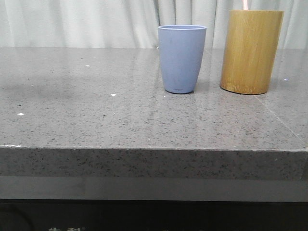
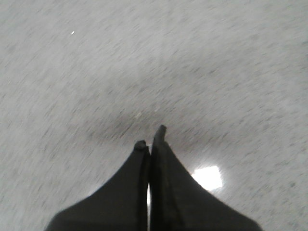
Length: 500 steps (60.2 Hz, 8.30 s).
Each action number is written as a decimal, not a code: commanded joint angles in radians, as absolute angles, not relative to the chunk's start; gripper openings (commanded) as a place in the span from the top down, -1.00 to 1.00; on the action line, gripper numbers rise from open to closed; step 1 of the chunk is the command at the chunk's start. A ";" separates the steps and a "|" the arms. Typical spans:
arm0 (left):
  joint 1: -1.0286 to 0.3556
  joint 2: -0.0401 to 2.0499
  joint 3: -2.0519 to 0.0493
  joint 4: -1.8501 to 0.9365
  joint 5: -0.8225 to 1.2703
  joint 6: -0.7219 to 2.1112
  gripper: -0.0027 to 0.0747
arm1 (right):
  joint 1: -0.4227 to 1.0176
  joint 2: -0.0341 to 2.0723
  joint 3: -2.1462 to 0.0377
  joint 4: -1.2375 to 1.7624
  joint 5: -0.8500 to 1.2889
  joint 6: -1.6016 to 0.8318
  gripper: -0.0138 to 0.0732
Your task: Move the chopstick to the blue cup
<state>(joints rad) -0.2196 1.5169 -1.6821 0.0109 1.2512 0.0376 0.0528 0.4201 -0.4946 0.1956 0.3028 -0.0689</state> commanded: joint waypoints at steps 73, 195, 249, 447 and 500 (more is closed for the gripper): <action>-0.037 0.227 -0.511 -0.105 0.492 0.025 0.98 | 0.127 1.012 -0.853 0.197 -0.041 -0.073 -0.82; -0.037 0.227 -0.511 -0.105 0.494 0.025 0.98 | 0.459 1.400 -1.372 0.190 -0.370 -0.073 0.84; -0.037 0.227 -0.511 -0.105 0.494 0.025 0.98 | 0.472 1.565 -1.362 0.190 -0.344 -0.073 0.10; -0.048 -0.024 -0.165 -0.116 0.354 0.025 0.98 | 0.114 0.115 -0.420 0.098 0.238 -0.073 0.84; -0.048 -0.030 0.010 -0.121 0.100 0.025 0.98 | 0.114 0.115 -0.420 0.098 0.238 -0.073 0.84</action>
<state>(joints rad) -0.0416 -0.0044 0.0003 -0.1095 0.2154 0.0337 0.1207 0.1043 -0.3970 0.0975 0.3231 -0.0676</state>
